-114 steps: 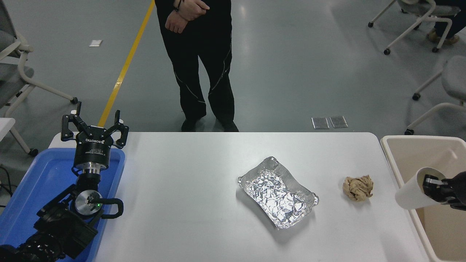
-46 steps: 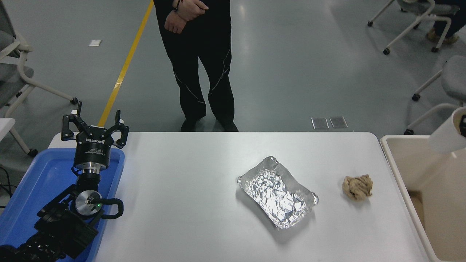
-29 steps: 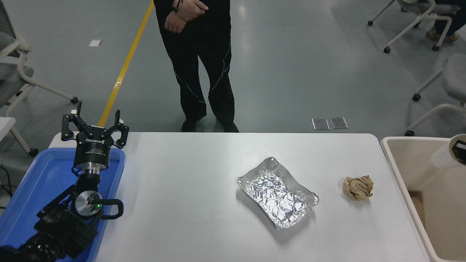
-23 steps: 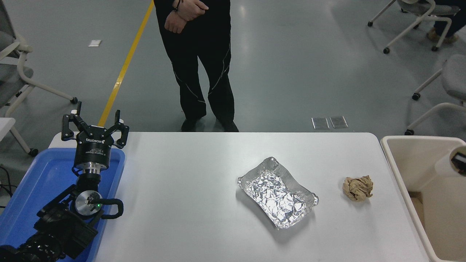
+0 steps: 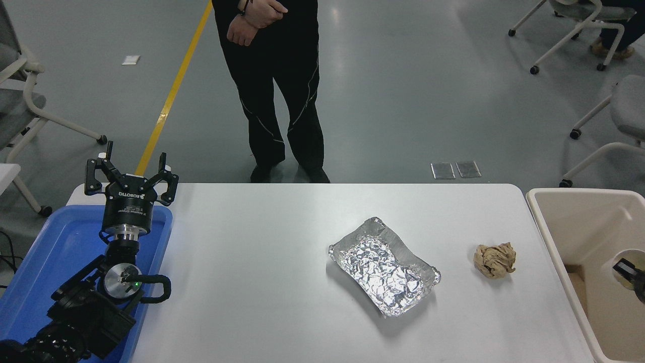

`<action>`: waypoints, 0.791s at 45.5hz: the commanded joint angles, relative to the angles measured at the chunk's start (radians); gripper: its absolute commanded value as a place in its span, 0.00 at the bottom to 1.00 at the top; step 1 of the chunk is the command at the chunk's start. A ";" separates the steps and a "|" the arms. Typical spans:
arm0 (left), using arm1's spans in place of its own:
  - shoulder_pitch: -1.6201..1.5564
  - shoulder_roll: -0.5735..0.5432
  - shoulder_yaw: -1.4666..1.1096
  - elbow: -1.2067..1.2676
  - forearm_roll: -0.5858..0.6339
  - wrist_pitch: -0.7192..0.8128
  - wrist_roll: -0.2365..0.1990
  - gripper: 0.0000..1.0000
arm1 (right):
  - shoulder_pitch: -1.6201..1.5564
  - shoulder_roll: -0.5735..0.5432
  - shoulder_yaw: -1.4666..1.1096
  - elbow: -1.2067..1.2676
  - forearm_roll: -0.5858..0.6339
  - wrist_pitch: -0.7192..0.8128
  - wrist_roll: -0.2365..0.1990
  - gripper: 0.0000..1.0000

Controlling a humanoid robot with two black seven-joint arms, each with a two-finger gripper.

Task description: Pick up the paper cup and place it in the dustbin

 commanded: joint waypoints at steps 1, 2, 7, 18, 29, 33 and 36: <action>0.000 0.000 0.000 0.000 0.000 -0.001 0.000 0.99 | -0.038 0.025 0.047 -0.016 0.003 -0.036 -0.028 0.00; 0.000 0.000 0.000 0.000 0.000 0.001 0.000 0.99 | -0.038 0.023 0.050 -0.016 0.003 -0.036 -0.028 0.00; 0.000 0.000 0.001 0.000 0.000 -0.001 0.000 0.99 | -0.034 0.020 0.049 -0.004 0.020 -0.034 -0.022 1.00; 0.000 0.000 0.001 0.000 0.000 -0.001 0.000 0.99 | -0.018 0.011 0.053 -0.006 0.026 -0.022 -0.020 1.00; 0.000 0.000 0.001 0.000 0.000 -0.001 0.002 0.99 | 0.063 -0.017 0.023 0.017 0.008 -0.005 -0.015 1.00; 0.000 0.000 0.001 0.000 0.000 -0.001 0.002 0.99 | 0.144 -0.075 -0.025 0.114 0.003 0.012 -0.014 1.00; 0.000 0.000 0.001 0.000 0.000 -0.001 0.002 0.99 | 0.238 -0.115 -0.069 0.219 -0.003 0.014 -0.014 1.00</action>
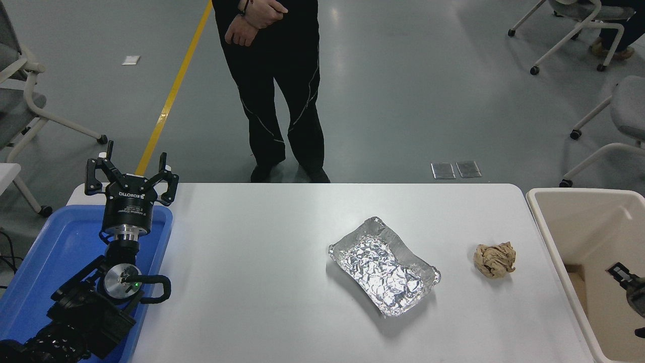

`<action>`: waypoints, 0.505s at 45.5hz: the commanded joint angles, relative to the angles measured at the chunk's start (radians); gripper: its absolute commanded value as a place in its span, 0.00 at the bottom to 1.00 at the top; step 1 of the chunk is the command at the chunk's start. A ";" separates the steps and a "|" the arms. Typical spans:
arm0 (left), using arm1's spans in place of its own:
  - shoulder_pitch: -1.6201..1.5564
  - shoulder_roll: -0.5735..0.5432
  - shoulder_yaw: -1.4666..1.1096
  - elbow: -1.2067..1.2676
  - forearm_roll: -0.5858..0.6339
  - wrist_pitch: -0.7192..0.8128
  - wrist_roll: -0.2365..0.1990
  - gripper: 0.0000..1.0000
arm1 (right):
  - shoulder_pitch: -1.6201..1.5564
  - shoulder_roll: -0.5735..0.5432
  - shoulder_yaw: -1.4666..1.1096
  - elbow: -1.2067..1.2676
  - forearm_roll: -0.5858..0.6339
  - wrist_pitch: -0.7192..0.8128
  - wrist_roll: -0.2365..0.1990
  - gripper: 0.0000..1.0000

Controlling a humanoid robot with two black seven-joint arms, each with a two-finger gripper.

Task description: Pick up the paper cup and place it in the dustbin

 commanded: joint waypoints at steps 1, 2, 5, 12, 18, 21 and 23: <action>0.000 0.000 0.000 0.000 0.000 0.000 0.000 0.99 | 0.210 -0.105 -0.104 0.216 -0.022 0.019 0.003 1.00; 0.001 0.000 0.000 0.000 0.000 0.000 0.000 0.99 | 0.247 -0.118 -0.124 0.254 -0.031 0.019 0.003 1.00; 0.000 0.000 0.000 0.000 0.000 0.000 0.000 0.99 | 0.373 -0.169 -0.191 0.391 -0.066 0.019 0.003 1.00; 0.000 0.000 0.000 -0.002 0.000 0.000 0.000 0.99 | 0.712 -0.211 -0.409 0.743 -0.126 0.019 0.003 1.00; 0.000 0.000 0.000 -0.002 0.000 0.000 0.000 0.99 | 1.014 -0.209 -0.569 1.012 -0.145 0.036 0.003 1.00; 0.000 0.000 0.000 -0.002 0.000 0.000 0.000 0.99 | 1.152 -0.208 -0.602 1.129 -0.152 0.094 0.003 1.00; 0.000 0.000 0.000 -0.002 0.000 0.000 0.000 0.99 | 1.232 -0.206 -0.615 1.201 -0.152 0.137 0.003 1.00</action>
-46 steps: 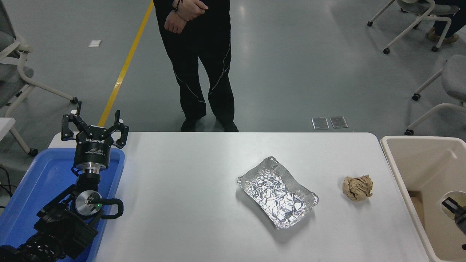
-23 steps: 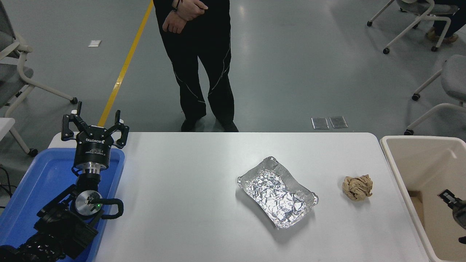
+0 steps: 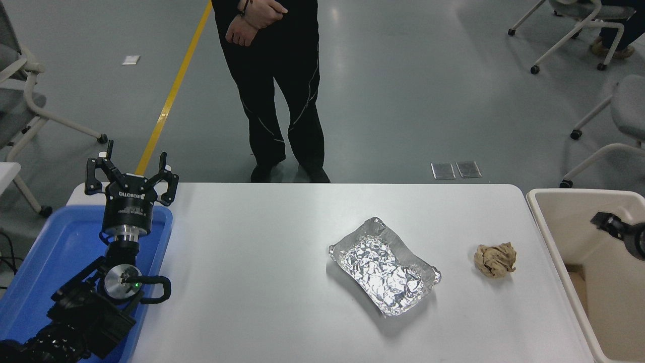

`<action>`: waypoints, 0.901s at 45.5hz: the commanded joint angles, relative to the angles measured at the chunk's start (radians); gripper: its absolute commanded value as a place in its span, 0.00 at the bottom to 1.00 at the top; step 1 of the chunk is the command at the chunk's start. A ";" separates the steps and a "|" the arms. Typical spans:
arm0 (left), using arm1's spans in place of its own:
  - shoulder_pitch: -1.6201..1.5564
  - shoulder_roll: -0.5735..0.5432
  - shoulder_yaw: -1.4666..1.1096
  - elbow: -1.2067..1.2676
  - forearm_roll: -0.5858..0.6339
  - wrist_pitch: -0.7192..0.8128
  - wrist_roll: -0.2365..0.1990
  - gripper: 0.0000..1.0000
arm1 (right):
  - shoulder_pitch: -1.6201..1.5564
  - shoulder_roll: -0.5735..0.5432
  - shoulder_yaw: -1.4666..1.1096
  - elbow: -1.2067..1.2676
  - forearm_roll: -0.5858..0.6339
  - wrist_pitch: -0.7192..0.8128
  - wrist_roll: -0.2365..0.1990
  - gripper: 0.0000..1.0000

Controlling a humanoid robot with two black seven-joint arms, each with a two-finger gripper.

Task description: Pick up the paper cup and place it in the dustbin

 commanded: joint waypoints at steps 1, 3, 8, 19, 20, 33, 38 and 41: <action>0.000 0.000 0.000 -0.001 0.000 0.000 0.000 0.99 | 0.524 -0.024 -0.204 0.474 -0.038 0.120 0.000 1.00; 0.000 0.000 0.000 0.001 0.000 0.000 0.000 0.99 | 0.603 -0.024 -0.215 0.539 -0.038 0.149 -0.001 1.00; 0.001 0.000 0.000 -0.001 0.000 0.000 0.000 0.99 | 0.785 -0.024 -0.250 0.659 -0.037 0.256 -0.004 1.00; 0.001 0.000 0.000 0.001 0.000 0.000 0.000 0.99 | 1.039 -0.028 -0.254 0.737 -0.037 0.605 -0.004 1.00; 0.001 0.000 0.000 0.001 0.000 0.000 0.000 0.99 | 1.049 -0.028 -0.251 0.737 -0.037 0.628 -0.004 1.00; 0.001 0.000 0.000 0.001 0.000 0.000 0.000 0.99 | 1.112 -0.022 -0.182 0.740 -0.035 0.689 -0.012 1.00; 0.001 0.000 0.000 0.001 0.000 0.000 0.000 0.99 | 1.117 -0.013 -0.171 0.752 -0.037 0.689 -0.021 1.00; 0.001 0.000 0.000 0.001 0.000 0.000 0.000 0.99 | 1.117 0.007 -0.171 0.754 -0.037 0.689 -0.044 1.00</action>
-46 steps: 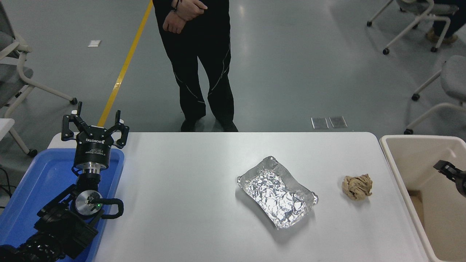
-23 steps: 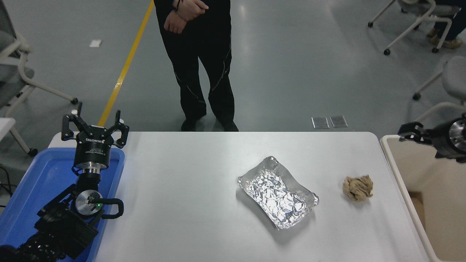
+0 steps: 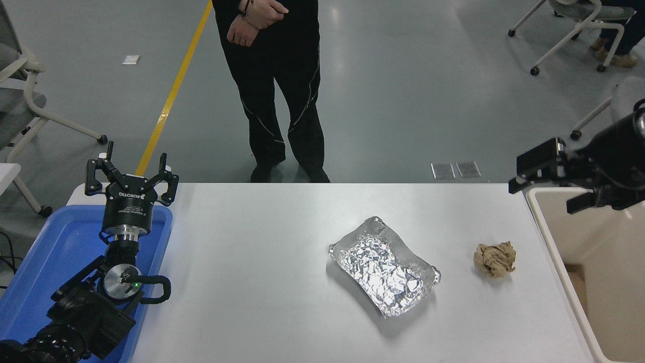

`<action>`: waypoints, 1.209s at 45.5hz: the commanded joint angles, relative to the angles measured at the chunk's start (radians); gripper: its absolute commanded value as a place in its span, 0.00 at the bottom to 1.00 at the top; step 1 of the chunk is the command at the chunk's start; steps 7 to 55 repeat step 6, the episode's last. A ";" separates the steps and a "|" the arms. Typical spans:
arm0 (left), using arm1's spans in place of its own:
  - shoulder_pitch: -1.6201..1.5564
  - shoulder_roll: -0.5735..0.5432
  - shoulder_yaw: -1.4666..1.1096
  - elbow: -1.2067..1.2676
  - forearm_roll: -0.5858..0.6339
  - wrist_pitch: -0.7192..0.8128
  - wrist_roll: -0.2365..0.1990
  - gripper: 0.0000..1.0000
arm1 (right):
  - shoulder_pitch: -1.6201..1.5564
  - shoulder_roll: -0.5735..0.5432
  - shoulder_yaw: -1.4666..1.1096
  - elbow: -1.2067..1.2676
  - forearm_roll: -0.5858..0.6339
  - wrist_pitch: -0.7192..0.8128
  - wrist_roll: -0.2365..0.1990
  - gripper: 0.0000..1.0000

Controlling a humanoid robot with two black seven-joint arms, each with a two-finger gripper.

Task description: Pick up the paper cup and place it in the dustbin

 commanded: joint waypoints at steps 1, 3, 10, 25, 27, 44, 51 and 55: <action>0.000 0.000 0.000 0.000 0.000 0.000 0.000 0.99 | 0.046 0.031 0.024 0.025 -0.001 0.039 -0.039 1.00; 0.000 0.000 0.000 0.000 0.000 0.000 0.000 0.99 | 0.045 0.035 0.024 0.025 -0.001 0.039 -0.049 1.00; 0.000 0.000 0.000 0.000 0.000 0.000 0.000 0.99 | 0.040 0.037 0.024 0.025 -0.001 0.039 -0.052 1.00; 0.000 0.000 0.000 0.000 0.000 0.000 0.000 0.99 | 0.040 0.037 0.024 0.025 -0.001 0.039 -0.052 1.00; 0.000 0.000 0.000 0.000 0.000 0.000 0.000 0.99 | 0.040 0.037 0.024 0.025 -0.001 0.039 -0.052 1.00; 0.000 0.000 0.000 0.000 0.000 0.000 0.000 0.99 | 0.040 0.037 0.024 0.025 -0.001 0.039 -0.052 1.00; 0.000 0.000 0.000 0.000 0.000 0.000 0.000 0.99 | 0.040 0.037 0.024 0.025 -0.001 0.039 -0.052 1.00; 0.000 0.000 0.000 0.000 0.000 0.000 0.000 0.99 | 0.040 0.037 0.024 0.025 -0.001 0.039 -0.052 1.00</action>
